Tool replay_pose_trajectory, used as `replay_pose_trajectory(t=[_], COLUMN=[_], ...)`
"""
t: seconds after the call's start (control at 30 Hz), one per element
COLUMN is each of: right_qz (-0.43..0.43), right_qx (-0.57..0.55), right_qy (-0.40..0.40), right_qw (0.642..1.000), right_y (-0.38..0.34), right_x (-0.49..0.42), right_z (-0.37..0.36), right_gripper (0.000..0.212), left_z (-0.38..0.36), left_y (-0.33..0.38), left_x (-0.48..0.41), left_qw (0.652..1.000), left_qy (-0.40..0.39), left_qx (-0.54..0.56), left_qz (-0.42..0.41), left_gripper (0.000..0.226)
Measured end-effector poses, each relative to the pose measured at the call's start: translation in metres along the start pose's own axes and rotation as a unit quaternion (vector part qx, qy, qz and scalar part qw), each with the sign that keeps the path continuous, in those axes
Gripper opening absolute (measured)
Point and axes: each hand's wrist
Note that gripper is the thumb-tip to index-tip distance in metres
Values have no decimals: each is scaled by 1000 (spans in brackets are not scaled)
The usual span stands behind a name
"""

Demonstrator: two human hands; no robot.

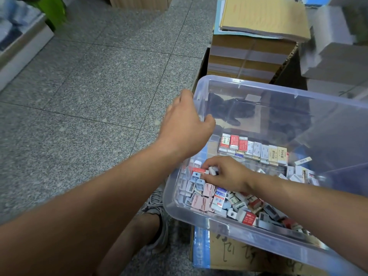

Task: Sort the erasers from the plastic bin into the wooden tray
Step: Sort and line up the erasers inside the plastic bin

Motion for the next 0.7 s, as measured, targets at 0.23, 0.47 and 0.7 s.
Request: replay_pose_trajectory(t=[0.23, 0.47, 0.7], right_qz=[-43, -20, -59], right_qx=[-21, -23, -55], right_qy=[-44, -80, -12], right_qw=[998, 996, 997], right_y=[-10, -16, -14], right_x=[3, 2, 20], right_z=[13, 22, 44], right_gripper=[34, 16, 19], left_z=[1, 1, 2], left_y=[0, -1, -3], left_x=[0, 0, -1], left_qw=[1000, 1000, 1000], left_qy=[-2, -6, -12], left_qx=[0, 4, -2], left_qz=[4, 7, 3], left_gripper=[41, 40, 42])
Point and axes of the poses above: each hand's wrist, its own x-axis away from the middle knuckle, its own z-axis out of the back of the hand, y = z × x
